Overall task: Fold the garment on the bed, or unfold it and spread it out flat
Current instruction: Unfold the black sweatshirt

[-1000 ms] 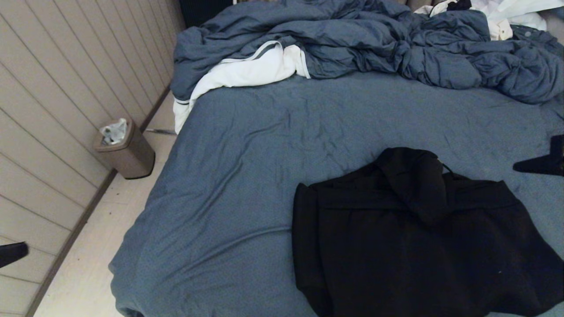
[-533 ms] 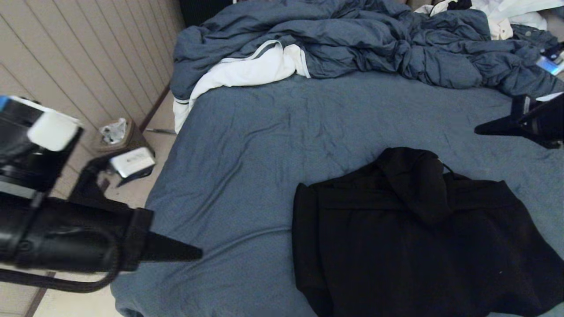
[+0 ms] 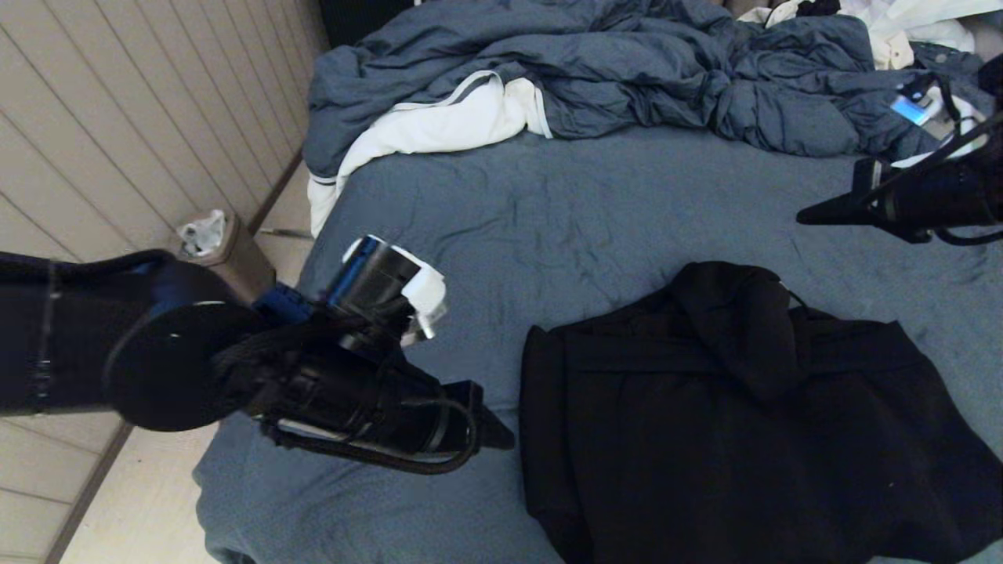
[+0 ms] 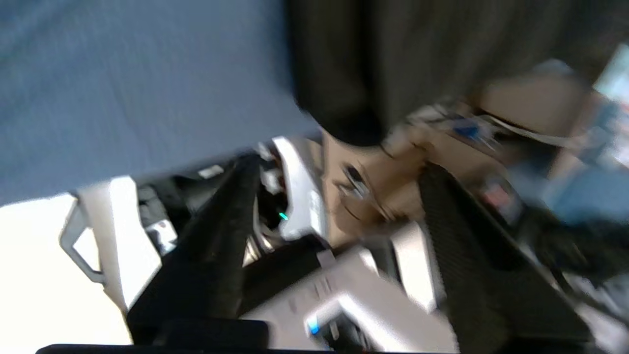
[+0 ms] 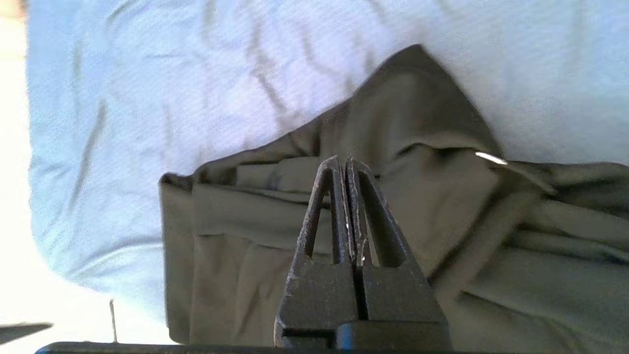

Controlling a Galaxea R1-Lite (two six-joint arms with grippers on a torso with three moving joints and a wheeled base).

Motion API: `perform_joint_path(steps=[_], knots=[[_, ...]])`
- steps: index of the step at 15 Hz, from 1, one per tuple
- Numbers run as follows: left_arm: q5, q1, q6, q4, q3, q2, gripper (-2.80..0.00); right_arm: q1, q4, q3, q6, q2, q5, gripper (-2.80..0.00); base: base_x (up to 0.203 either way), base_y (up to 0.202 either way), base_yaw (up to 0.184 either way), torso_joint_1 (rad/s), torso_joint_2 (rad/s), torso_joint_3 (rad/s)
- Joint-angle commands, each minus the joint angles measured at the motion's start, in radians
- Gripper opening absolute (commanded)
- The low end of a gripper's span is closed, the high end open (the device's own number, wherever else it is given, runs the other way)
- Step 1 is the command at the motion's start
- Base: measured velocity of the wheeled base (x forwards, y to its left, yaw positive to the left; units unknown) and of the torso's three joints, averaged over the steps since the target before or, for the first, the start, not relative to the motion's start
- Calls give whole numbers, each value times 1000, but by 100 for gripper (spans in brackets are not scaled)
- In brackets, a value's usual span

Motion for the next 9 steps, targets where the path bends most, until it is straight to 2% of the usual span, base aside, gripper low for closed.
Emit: perform_joint_path(steps=[1, 7, 9], knots=[[45, -11, -8, -3, -49, 110, 0, 2, 1, -10, -2, 20, 22, -280, 0, 0, 0, 0, 0, 0], [179, -41, 1, -158, -128, 289, 0, 2, 5, -24, -5, 22, 52, -280, 0, 0, 0, 0, 0, 0], [186, -46, 5, -220, -158, 344, 0, 2, 7, -23, -7, 19, 51, -280, 0, 0, 0, 0, 0, 0]])
